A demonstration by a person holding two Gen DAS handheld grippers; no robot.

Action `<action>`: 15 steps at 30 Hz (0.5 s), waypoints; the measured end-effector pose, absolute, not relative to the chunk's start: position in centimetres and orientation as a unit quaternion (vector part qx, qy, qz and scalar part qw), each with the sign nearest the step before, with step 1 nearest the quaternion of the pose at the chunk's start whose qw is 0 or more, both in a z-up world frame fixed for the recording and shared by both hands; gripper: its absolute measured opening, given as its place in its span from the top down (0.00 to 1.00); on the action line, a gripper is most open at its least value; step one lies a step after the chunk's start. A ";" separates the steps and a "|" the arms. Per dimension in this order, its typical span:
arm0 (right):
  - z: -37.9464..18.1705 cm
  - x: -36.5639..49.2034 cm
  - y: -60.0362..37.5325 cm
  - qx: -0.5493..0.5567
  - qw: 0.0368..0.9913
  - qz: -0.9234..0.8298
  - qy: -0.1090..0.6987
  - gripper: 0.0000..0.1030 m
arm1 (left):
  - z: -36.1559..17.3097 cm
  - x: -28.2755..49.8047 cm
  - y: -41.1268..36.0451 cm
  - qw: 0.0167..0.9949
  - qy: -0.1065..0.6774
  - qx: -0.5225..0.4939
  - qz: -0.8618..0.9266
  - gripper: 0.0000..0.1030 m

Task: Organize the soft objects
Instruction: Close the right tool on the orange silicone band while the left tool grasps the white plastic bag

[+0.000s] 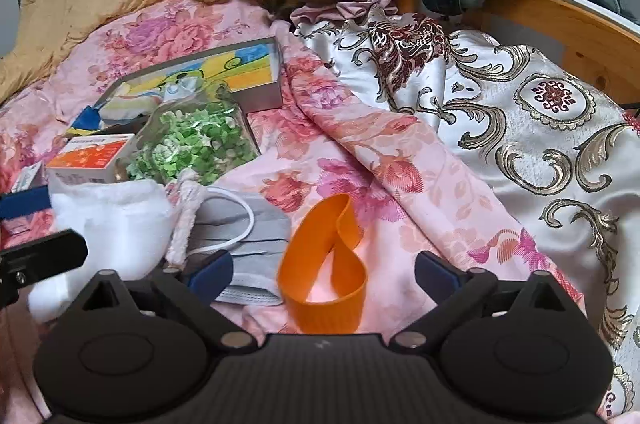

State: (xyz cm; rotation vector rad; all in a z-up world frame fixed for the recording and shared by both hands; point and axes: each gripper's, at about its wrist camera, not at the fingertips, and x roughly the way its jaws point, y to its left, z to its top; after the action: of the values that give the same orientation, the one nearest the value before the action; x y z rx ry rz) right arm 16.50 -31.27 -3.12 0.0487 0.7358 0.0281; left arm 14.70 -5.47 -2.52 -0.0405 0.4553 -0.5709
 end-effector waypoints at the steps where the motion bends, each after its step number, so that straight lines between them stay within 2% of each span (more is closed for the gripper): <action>1: -3.2 16.6 -31.2 0.021 0.932 0.012 0.362 0.07 | -2.6 14.9 -5.5 0.933 0.222 -0.019 -0.283 0.01; 11: -4.0 17.2 -30.5 0.004 0.926 0.013 0.377 0.15 | -3.6 15.8 -5.7 0.919 0.235 -0.024 -0.314 0.17; 15: -4.1 17.2 -30.4 0.001 0.925 0.013 0.380 0.22 | -3.8 15.9 -6.0 0.916 0.242 -0.020 -0.318 0.32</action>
State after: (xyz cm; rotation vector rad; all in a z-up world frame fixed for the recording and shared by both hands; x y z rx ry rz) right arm 17.25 -30.43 -4.15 0.0022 0.7803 0.0264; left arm 15.94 -5.96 -3.80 -0.0416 0.4986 -0.6549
